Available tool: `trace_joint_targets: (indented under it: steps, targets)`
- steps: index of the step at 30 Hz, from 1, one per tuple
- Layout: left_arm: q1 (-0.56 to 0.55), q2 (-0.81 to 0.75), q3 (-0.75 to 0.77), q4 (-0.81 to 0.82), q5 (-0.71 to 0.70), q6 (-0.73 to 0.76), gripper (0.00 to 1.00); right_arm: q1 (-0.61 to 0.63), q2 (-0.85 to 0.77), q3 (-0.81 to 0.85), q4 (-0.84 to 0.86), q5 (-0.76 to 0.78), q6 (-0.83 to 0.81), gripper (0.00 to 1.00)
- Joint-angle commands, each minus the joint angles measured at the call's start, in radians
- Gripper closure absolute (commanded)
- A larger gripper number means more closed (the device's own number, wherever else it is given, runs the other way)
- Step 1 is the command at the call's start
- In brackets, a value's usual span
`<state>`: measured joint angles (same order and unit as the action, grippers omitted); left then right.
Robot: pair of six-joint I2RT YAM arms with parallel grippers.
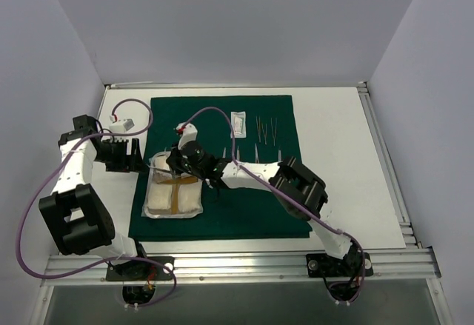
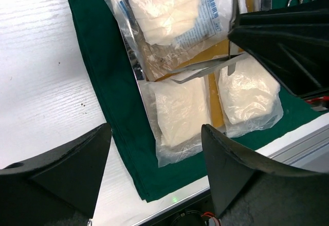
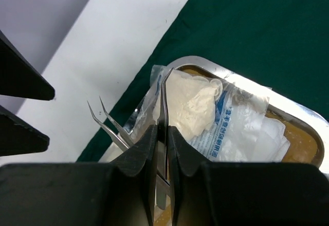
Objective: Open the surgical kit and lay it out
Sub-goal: Pick up the medical item from the container.
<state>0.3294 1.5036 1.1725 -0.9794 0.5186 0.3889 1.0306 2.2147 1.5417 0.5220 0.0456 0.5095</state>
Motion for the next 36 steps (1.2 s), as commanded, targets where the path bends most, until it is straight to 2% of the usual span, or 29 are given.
trace_joint_targets:
  steps: [1,9,15,17,21,26,30,36]
  targets:
    - [-0.007,0.0,0.062,-0.033,0.052,0.031,0.2,-0.02,-0.121,-0.073,0.188,0.059,0.079,1.0]
    - [-0.016,0.003,0.116,-0.084,0.234,0.068,0.08,-0.032,-0.185,-0.141,0.272,0.073,0.135,1.0]
    - [-0.032,0.03,0.159,-0.059,0.308,0.031,0.07,-0.03,-0.227,-0.186,0.323,0.101,0.175,1.0]
    - [-0.043,0.029,0.151,-0.032,0.284,0.005,0.08,-0.032,-0.224,-0.177,0.283,0.123,0.176,1.0]
    - [-0.075,0.038,0.13,-0.007,0.178,-0.024,0.11,-0.033,-0.216,-0.216,0.311,0.152,0.236,1.0]
    - [-0.127,0.053,0.13,-0.016,0.207,-0.036,0.11,-0.026,-0.245,-0.287,0.415,0.229,0.291,1.0]
    - [-0.167,0.056,0.157,-0.005,0.207,-0.085,0.12,0.003,-0.266,-0.299,0.417,0.345,0.303,1.0]
    - [-0.291,0.044,0.196,0.007,0.115,-0.177,0.14,0.025,-0.282,-0.304,0.467,0.493,0.31,1.0]
